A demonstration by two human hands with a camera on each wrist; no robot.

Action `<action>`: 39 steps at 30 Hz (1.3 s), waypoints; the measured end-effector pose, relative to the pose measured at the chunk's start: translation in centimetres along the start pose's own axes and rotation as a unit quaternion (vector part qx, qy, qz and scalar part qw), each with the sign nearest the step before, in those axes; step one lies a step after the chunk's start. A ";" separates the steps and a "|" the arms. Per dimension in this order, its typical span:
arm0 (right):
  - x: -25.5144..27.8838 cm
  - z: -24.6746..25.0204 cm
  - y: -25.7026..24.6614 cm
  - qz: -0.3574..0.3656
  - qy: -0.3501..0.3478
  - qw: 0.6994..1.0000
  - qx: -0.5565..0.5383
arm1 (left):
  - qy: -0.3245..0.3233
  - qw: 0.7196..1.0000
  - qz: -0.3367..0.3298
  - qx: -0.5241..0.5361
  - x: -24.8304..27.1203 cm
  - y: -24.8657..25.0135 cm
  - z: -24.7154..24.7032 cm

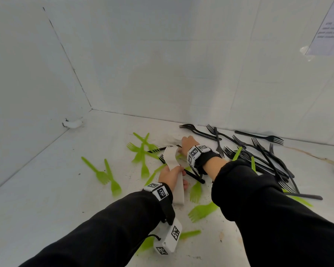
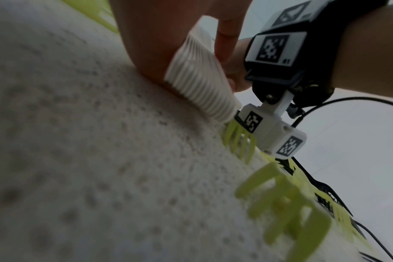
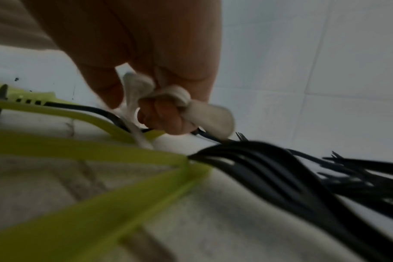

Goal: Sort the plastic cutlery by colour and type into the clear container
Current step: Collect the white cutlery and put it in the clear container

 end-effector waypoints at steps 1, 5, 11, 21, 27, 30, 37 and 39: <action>0.1 0.1 -0.2 0.010 -0.008 1.000 0.028 | -0.001 1.000 0.000 0.001 0.0 0.0 0.0; 0.0 0.9 0.0 0.036 -0.009 0.998 0.059 | -0.002 1.000 0.000 0.002 0.1 0.2 0.0; 1.5 3.0 0.1 0.047 0.013 0.998 0.035 | -0.007 1.000 -0.004 -0.007 0.4 0.3 0.0; 9.1 1.4 3.2 0.012 -0.020 0.984 -0.177 | 0.015 1.000 -0.008 0.013 2.6 0.9 -0.2; 13.4 1.0 5.0 -0.017 0.077 0.938 -0.336 | 0.025 0.999 -0.026 0.020 4.4 0.3 -1.3; 15.3 1.4 5.4 0.001 0.057 0.939 -0.341 | 0.018 0.999 -0.029 0.021 6.1 -0.1 -2.2; 19.0 1.1 7.6 0.001 -0.047 0.952 -0.303 | 0.022 0.999 -0.037 0.009 8.8 -0.5 -4.3; 20.1 1.7 8.2 0.007 -0.058 0.952 -0.301 | 0.016 0.999 -0.046 0.001 9.5 -0.8 -5.1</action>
Point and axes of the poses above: each hand's wrist, its own x-axis away from the middle knuckle, its own z-axis out of the back of the hand, y = z × x, the point moved 5 cm from there along -x, towards the middle knuckle, and after that the axes turned 8 degrees about -x, right-handed, at the moved point
